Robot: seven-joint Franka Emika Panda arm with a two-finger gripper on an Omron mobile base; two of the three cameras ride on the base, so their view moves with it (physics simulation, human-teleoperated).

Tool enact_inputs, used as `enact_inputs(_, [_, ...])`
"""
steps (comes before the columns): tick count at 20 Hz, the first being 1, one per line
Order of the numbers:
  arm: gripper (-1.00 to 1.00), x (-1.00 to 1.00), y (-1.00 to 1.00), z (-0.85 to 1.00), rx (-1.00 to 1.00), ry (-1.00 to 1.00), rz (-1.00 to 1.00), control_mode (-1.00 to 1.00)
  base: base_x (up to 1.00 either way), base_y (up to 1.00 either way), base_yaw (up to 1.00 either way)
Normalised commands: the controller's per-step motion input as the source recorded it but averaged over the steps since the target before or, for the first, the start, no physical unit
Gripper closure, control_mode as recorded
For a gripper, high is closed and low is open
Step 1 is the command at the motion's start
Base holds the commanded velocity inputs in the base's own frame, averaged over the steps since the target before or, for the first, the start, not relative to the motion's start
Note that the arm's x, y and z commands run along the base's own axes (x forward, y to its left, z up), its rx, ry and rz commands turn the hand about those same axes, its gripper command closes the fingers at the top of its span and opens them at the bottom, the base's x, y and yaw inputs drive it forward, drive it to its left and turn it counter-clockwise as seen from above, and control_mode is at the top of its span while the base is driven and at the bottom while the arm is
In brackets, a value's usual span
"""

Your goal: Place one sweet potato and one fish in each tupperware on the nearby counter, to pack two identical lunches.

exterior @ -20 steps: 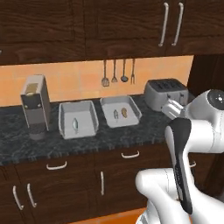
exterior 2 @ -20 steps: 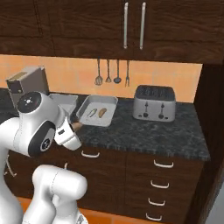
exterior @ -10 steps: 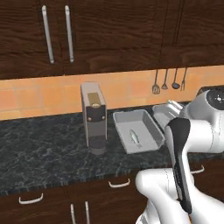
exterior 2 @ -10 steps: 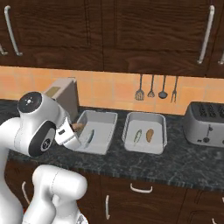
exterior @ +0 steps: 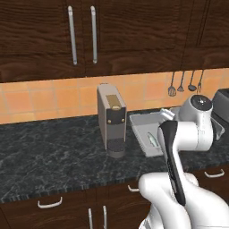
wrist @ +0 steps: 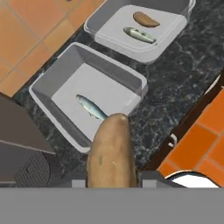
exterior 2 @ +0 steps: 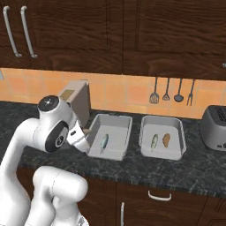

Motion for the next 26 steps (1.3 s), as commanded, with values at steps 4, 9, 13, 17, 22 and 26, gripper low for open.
enact_inputs(4, [1.0,0.9,-0.43,-0.62,0.05,0.01,0.18,-1.0,0.0,0.0,0.0])
enact_inputs(9, [1.0,0.84,-0.56,-0.34,0.06,0.06,0.32,-1.0,0.0,0.0,0.0])
enact_inputs(13, [1.0,0.81,-0.41,-0.13,0.01,0.19,0.32,-1.0,0.0,0.0,0.0])
enact_inputs(17, [1.0,0.75,-0.27,-0.3,-0.05,0.1,0.32,-1.0,0.0,0.0,0.0])
enact_inputs(22, [1.0,0.65,-0.08,-0.44,-0.05,0.0,0.3,-1.0,0.0,0.0,0.0])
enact_inputs(26, [1.0,0.68,0.07,-0.42,-0.03,-0.02,0.24,-1.0,0.0,0.0,0.0])
